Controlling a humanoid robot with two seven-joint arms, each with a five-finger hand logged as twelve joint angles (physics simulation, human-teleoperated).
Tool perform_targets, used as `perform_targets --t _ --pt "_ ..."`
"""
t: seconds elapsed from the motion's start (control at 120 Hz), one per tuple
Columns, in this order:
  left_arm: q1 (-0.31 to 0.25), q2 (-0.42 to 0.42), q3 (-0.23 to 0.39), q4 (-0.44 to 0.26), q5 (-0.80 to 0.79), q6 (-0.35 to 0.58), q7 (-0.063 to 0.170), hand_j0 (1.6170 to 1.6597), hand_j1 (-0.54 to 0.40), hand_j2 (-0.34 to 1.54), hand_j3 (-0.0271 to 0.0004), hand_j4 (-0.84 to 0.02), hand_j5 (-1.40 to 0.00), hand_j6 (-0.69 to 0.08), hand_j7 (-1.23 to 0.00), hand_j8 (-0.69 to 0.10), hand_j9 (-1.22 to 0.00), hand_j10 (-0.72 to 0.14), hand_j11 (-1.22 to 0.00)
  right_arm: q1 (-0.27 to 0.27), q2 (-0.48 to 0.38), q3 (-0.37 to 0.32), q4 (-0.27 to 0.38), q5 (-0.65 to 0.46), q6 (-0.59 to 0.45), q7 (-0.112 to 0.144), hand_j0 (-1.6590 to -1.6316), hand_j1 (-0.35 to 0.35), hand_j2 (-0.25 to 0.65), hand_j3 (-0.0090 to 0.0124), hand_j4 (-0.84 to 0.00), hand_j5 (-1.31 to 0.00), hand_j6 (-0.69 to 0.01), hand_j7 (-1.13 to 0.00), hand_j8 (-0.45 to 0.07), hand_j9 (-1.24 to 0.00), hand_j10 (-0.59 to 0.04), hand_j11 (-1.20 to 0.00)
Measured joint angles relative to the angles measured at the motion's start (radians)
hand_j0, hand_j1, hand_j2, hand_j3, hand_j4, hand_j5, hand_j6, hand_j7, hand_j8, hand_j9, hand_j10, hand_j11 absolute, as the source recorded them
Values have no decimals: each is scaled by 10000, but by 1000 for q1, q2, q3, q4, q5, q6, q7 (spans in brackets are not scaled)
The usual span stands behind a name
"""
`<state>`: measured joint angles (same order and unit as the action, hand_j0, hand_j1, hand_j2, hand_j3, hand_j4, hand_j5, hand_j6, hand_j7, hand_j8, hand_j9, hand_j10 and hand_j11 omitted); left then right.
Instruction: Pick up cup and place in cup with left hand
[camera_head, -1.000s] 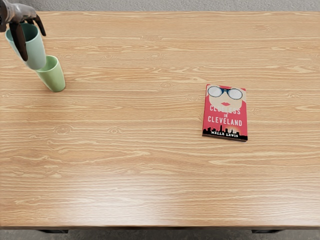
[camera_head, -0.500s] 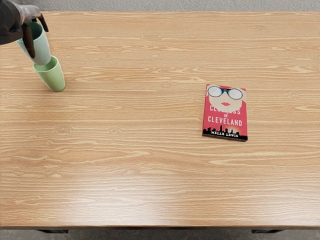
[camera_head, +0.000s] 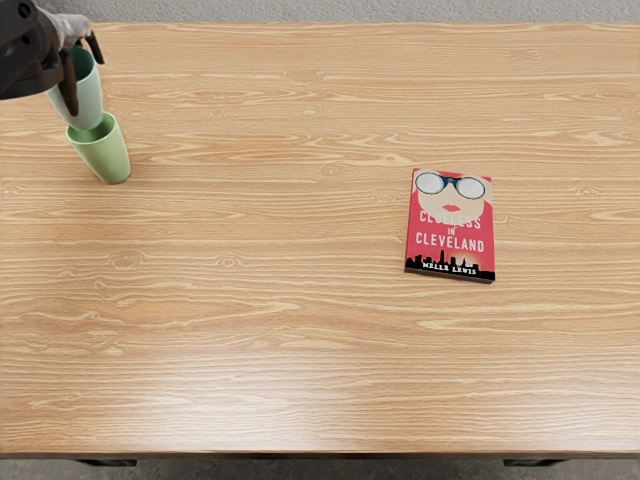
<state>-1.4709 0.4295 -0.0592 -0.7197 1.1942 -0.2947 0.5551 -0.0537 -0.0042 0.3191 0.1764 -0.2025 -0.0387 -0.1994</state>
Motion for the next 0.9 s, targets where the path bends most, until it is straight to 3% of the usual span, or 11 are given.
perform_targets --t 0.233,0.367,0.9 --pt "-2 -35 26 76 -1 1 -72 16562 -412 584 0 -4010 -5206 -4055 -5250 -3281 -5266 -3952 -5272 0 -2 0 0 0 0 0 -16581 -3104 -65 0 -324 -420 -325 -419 -325 -420 -324 -419" --pt "4 -51 30 107 -3 1 -99 16565 -503 565 0 -3950 -5182 -3998 -5188 -3383 -5208 -3921 -5212 0 -2 0 0 0 0 0 -16581 -3102 -65 0 -326 -421 -326 -421 -326 -421 -325 -421" --pt "21 -63 33 134 -4 1 -118 16570 -510 502 0 -3796 -5016 -3801 -5019 -3426 -4997 -3801 -5000 1 -2 0 0 0 0 2 -16581 -3105 -64 0 -323 -418 -324 -417 -323 -418 -323 -418"
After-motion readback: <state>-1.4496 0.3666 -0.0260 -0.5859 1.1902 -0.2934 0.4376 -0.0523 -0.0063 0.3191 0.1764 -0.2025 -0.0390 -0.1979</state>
